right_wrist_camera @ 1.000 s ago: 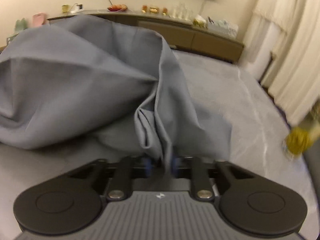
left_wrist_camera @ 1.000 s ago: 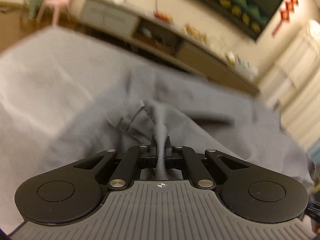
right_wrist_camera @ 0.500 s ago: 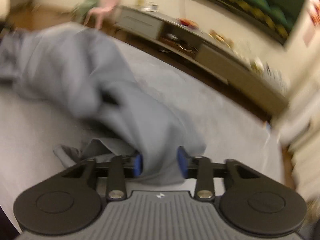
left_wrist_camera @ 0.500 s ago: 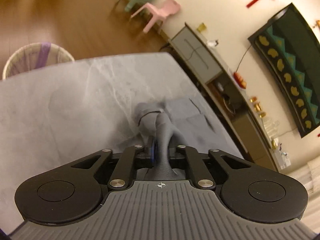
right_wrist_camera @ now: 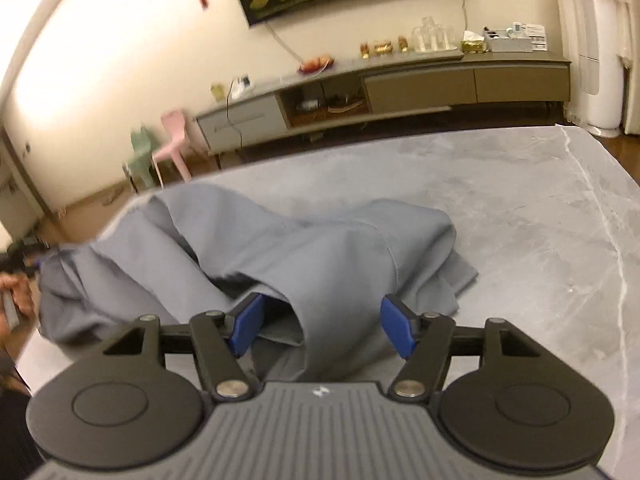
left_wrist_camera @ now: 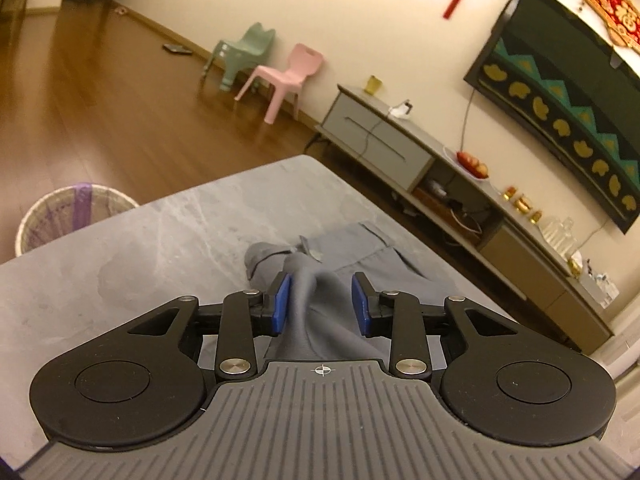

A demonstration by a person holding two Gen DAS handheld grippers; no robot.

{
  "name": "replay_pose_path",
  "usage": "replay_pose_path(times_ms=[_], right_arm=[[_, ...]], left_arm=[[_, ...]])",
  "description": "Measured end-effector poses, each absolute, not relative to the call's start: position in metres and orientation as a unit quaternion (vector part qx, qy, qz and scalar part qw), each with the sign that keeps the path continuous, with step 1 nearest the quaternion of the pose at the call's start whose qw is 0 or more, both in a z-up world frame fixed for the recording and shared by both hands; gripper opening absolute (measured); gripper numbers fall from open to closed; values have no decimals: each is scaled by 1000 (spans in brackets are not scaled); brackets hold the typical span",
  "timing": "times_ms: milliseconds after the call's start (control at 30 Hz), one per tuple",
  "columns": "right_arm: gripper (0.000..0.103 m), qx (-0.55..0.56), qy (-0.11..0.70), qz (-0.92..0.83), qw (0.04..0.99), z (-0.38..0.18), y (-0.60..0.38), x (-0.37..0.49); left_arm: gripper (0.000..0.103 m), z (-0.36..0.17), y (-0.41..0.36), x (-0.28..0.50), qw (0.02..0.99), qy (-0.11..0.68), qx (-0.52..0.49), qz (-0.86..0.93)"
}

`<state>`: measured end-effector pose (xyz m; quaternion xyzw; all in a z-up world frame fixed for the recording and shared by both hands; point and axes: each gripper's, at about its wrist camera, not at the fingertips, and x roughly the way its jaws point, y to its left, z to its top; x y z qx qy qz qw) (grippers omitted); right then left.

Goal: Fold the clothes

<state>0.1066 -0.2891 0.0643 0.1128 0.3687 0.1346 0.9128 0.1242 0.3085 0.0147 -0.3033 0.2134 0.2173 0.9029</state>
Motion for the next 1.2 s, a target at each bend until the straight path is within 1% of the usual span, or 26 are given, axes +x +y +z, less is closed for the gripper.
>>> replay_pose_path(times_ms=[100, 167, 233, 433, 500, 600, 700, 767, 800, 833, 867, 933, 967, 1033, 1100, 1167, 1200], right_arm=[[65, 127, 382, 115, 908, 51, -291, 121], [65, 190, 375, 135, 897, 49, -300, 124], [65, 228, 355, 165, 891, 51, -304, 121], [66, 260, 337, 205, 882, 53, -309, 102], [66, 250, 338, 187, 888, 51, -313, 97], [66, 231, 363, 150, 890, 42, -318, 96], [64, 176, 402, 128, 889, 33, -312, 98], [51, 141, 419, 131, 888, 26, -302, 105], [34, 129, 423, 134, 887, 23, -298, 110], [13, 119, 426, 135, 886, 21, -295, 115], [1, 102, 431, 135, 886, 19, -291, 121], [1, 2, 429, 107, 897, 30, -283, 134], [1, -65, 413, 76, 905, 44, -281, 142], [1, -193, 359, 4, 913, 84, -276, 164], [1, -296, 288, -56, 909, 133, -274, 186], [1, -360, 242, -88, 897, 160, -268, 209], [1, -379, 240, -95, 889, 161, -269, 223]], left_arm=[[21, 20, 297, 127, 916, 210, -272, 209], [21, 22, 292, 126, 920, 205, -258, 214], [21, 22, 293, 125, 919, 204, -260, 217], [23, 18, 294, 128, 916, 214, -270, 203], [25, 19, 292, 129, 918, 216, -268, 199], [27, 19, 289, 130, 918, 218, -265, 197], [27, 18, 290, 132, 917, 220, -267, 198], [29, 17, 289, 133, 917, 222, -267, 197], [30, 17, 289, 135, 918, 223, -265, 195], [31, 16, 288, 136, 918, 228, -260, 193], [32, 14, 287, 138, 919, 233, -253, 191], [32, 11, 285, 141, 919, 243, -243, 195], [32, 10, 284, 143, 918, 247, -239, 198], [32, 7, 284, 145, 917, 252, -240, 195], [32, 4, 285, 148, 917, 257, -239, 190], [32, 0, 282, 154, 917, 271, -231, 179], [32, -2, 280, 158, 917, 280, -224, 171]])
